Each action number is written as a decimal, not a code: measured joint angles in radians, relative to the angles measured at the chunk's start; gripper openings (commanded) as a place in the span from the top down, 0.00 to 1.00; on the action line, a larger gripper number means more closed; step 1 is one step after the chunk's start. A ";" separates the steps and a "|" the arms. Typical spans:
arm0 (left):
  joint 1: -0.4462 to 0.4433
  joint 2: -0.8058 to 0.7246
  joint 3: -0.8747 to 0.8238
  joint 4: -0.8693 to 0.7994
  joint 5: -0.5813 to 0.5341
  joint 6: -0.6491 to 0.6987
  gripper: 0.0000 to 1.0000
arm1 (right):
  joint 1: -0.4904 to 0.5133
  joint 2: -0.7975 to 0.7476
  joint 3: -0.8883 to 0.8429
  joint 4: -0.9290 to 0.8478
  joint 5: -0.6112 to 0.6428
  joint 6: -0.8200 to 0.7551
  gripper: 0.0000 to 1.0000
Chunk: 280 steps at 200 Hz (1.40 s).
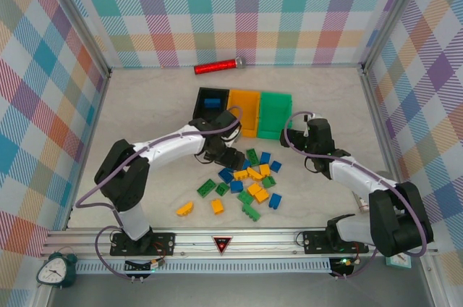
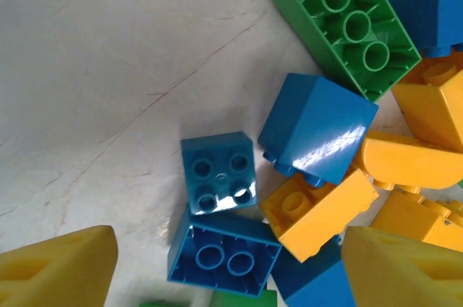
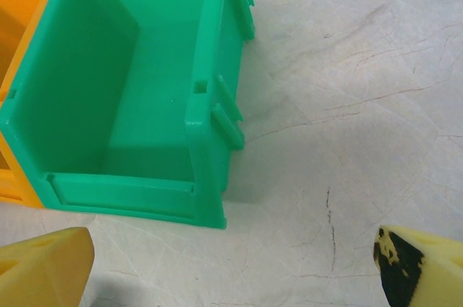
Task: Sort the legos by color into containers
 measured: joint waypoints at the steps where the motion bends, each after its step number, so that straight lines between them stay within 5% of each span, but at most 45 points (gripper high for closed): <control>1: -0.001 0.003 0.004 0.000 0.002 0.001 0.24 | 0.000 0.000 0.000 0.000 0.000 0.000 0.01; 34: -0.010 0.082 0.088 0.002 0.021 0.021 0.33 | 0.000 0.003 0.004 -0.001 0.000 0.000 0.01; 101: -0.051 0.188 0.150 -0.018 0.043 0.056 0.33 | 0.000 0.003 0.006 -0.007 0.000 0.000 0.01; 259: -0.079 0.323 0.272 -0.120 -0.124 0.081 0.43 | 0.000 0.003 0.008 -0.007 0.000 0.000 0.01; 280: -0.079 0.322 0.261 -0.118 -0.126 0.069 0.50 | 0.000 0.003 0.008 -0.007 0.000 0.000 0.01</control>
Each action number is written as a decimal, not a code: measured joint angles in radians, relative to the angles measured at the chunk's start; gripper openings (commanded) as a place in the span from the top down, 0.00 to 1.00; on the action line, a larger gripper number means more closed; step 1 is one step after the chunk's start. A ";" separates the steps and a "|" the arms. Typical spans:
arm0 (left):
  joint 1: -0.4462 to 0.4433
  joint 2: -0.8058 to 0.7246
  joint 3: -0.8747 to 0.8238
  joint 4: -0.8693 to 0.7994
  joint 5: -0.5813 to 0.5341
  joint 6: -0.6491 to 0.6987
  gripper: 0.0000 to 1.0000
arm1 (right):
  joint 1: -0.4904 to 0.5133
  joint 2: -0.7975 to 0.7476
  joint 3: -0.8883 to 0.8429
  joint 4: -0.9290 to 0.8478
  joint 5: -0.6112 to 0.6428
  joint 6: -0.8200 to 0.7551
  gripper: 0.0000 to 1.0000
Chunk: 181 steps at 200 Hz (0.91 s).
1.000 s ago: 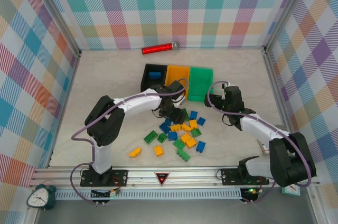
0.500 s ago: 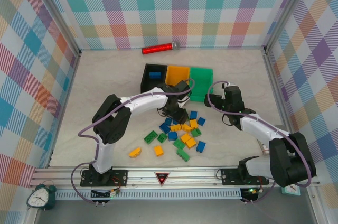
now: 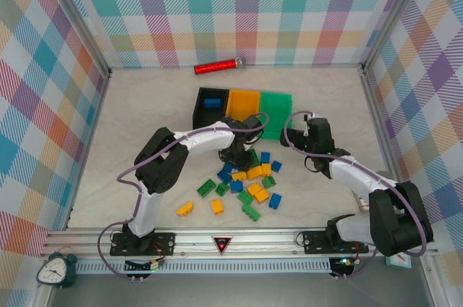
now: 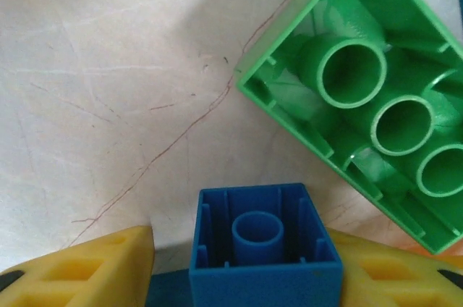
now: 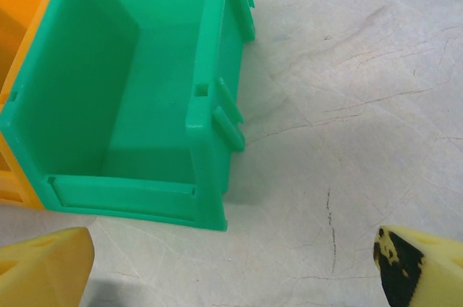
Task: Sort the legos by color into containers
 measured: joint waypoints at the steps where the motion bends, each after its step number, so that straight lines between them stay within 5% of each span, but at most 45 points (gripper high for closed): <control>1: 0.000 -0.001 -0.001 0.001 0.000 -0.003 0.50 | 0.000 0.000 0.000 0.000 0.000 0.000 0.01; 42: 0.008 -0.015 -0.021 0.009 0.000 -0.015 0.65 | 0.001 0.000 0.000 0.000 0.000 0.000 0.01; 106: 0.034 -0.086 -0.033 0.012 0.025 -0.029 0.65 | 0.005 0.000 0.001 0.000 0.000 0.000 0.01; 181: 0.261 -0.207 0.046 0.006 0.008 -0.036 0.65 | 0.005 0.000 0.001 0.000 -0.001 0.000 0.01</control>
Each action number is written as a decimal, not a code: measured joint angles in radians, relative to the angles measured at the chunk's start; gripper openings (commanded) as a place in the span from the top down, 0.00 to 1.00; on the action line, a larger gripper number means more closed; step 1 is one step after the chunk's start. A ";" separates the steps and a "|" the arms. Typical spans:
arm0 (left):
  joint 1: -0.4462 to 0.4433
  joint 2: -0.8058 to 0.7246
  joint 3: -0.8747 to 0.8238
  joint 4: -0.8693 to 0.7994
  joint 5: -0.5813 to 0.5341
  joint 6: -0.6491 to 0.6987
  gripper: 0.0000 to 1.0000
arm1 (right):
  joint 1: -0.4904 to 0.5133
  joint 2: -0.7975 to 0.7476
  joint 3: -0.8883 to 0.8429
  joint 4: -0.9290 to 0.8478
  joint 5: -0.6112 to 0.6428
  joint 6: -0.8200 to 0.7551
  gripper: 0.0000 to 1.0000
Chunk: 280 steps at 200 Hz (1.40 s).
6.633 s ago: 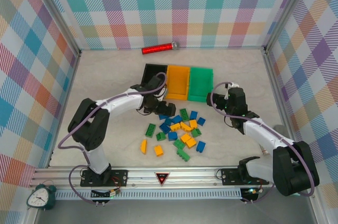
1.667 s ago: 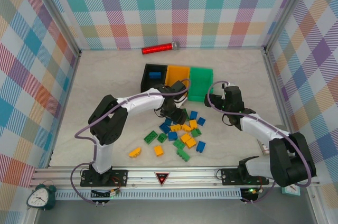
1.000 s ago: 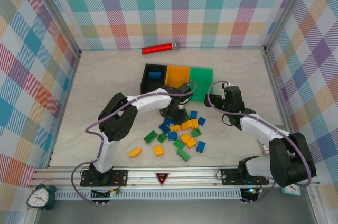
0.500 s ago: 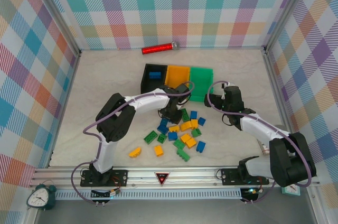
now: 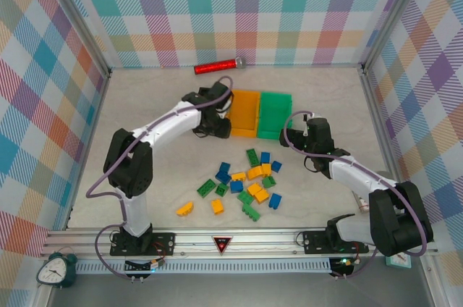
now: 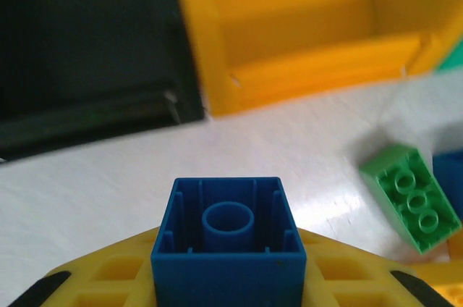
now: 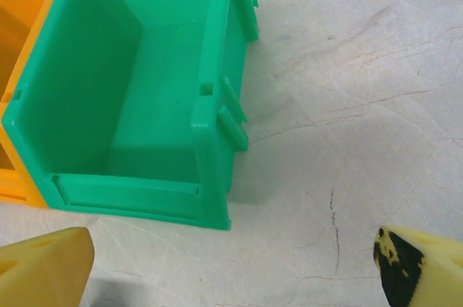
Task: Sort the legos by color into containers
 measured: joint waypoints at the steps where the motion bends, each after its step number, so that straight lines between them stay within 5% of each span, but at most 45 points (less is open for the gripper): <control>1: 0.003 0.000 0.002 0.000 0.000 0.000 0.65 | 0.000 0.000 0.000 0.000 0.000 0.000 0.01; 30: 0.102 0.034 0.123 0.004 0.008 -0.001 0.35 | 0.000 0.000 0.000 0.000 0.000 0.000 0.01; 51: 0.139 0.072 0.196 0.010 0.001 -0.016 0.29 | 0.000 0.000 0.000 0.000 0.000 0.000 0.01; 93: 0.117 0.025 0.052 0.094 0.031 -0.038 0.28 | 0.000 0.000 0.000 0.000 0.000 0.000 0.01; 187: 0.003 -0.337 -0.494 0.123 0.109 -0.008 0.29 | 0.002 0.026 0.008 0.000 -0.019 0.003 0.01; 280: -0.074 -0.565 -0.634 -0.167 0.046 -0.255 0.29 | 0.012 0.042 0.019 0.000 -0.018 0.003 0.01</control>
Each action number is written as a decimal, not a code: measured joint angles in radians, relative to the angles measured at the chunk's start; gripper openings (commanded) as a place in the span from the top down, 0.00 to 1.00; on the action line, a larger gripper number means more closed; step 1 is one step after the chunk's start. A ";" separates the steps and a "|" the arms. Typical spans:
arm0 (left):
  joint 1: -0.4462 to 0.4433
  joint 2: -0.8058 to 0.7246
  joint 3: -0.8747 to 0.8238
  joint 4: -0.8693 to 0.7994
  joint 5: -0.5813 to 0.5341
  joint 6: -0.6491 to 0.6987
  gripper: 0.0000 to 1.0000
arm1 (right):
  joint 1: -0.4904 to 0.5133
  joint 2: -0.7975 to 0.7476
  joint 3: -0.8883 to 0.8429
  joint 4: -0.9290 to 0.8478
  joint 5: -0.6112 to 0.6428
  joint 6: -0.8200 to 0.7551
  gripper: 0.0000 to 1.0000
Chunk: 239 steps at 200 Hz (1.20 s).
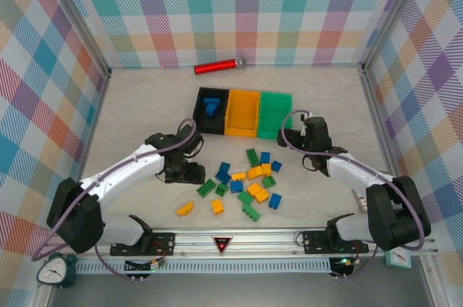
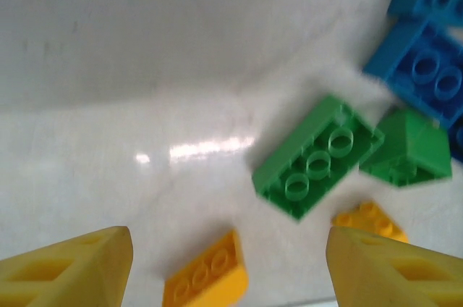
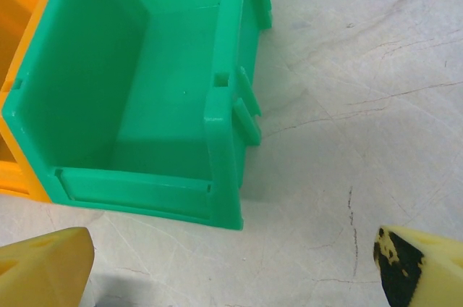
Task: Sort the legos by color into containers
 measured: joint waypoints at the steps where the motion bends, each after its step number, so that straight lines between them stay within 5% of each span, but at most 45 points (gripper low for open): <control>1: -0.004 -0.004 0.000 -0.005 0.000 -0.003 0.29 | 0.000 0.000 0.000 0.000 0.000 0.000 0.01; 59: -0.103 -0.006 -0.081 -0.072 0.008 -0.186 0.30 | 0.006 0.000 0.003 0.000 0.001 0.000 0.01; 119: -0.192 0.064 -0.112 -0.060 0.034 -0.236 0.31 | 0.009 0.000 0.003 0.000 0.001 0.000 0.01; 166: -0.258 0.169 -0.101 -0.066 -0.020 -0.247 0.40 | 0.009 0.000 0.003 -0.007 0.001 0.000 0.01; 185: -0.262 0.183 -0.105 -0.061 -0.047 -0.257 0.50 | 0.009 0.000 0.003 -0.008 0.001 0.000 0.01; 239: -0.277 0.259 -0.117 0.008 -0.050 -0.258 0.52 | 0.009 0.000 0.003 -0.012 0.004 0.000 0.01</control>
